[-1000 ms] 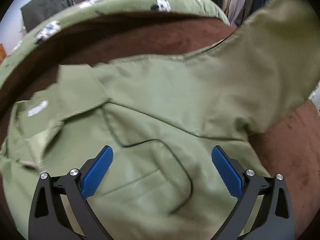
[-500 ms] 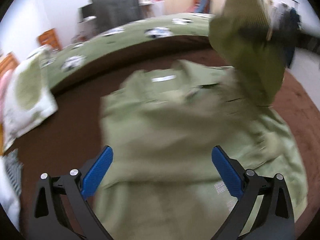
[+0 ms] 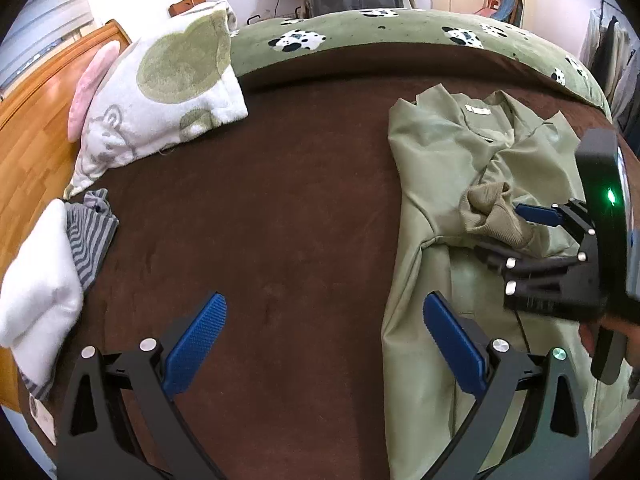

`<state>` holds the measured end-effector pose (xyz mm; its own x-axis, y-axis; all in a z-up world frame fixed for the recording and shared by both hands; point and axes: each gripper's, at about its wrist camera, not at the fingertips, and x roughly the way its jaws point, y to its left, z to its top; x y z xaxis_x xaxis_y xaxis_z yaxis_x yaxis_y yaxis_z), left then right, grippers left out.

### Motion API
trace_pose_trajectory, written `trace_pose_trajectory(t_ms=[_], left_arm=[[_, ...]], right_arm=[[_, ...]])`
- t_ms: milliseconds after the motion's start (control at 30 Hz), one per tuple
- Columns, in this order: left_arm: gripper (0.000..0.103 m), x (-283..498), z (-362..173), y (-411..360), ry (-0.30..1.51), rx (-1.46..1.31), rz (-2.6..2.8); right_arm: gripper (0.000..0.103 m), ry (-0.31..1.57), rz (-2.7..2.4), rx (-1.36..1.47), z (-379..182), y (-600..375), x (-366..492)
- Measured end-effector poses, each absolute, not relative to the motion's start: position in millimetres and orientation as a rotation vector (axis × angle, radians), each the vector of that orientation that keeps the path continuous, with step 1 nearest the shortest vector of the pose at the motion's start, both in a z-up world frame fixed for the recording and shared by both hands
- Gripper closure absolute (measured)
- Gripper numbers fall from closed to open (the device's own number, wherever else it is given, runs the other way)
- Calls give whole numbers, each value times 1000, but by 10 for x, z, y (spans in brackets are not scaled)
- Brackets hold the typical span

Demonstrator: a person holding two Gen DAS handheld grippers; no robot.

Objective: Fold large clothes
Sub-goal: 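Fold the held sleeve across the jacket front and release with the right tool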

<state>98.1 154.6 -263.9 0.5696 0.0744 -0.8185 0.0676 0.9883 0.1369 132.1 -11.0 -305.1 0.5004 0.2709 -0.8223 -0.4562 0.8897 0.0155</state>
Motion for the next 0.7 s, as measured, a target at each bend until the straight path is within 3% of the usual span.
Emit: trace_pose_trajectory(t_ms=[367, 400, 467, 533, 700], left_arm=[[6, 1062, -2449, 1311, 924, 67, -57], [6, 1102, -2387, 1219, 910, 62, -82], [6, 1175, -2297, 1058, 883, 47, -120], [6, 1288, -2234, 831, 863, 1, -176], [6, 1639, -2369, 126, 867, -61, -299]], right_arm=[[19, 838, 413, -141, -2211, -635, 1194], [23, 835, 393, -152, -2169, -749, 1228], [56, 858, 345, -177, -2105, -1051, 1336], [76, 879, 301, -148, -2105, -1362, 1444], [79, 927, 203, -77, -2234, -2164, 1798]])
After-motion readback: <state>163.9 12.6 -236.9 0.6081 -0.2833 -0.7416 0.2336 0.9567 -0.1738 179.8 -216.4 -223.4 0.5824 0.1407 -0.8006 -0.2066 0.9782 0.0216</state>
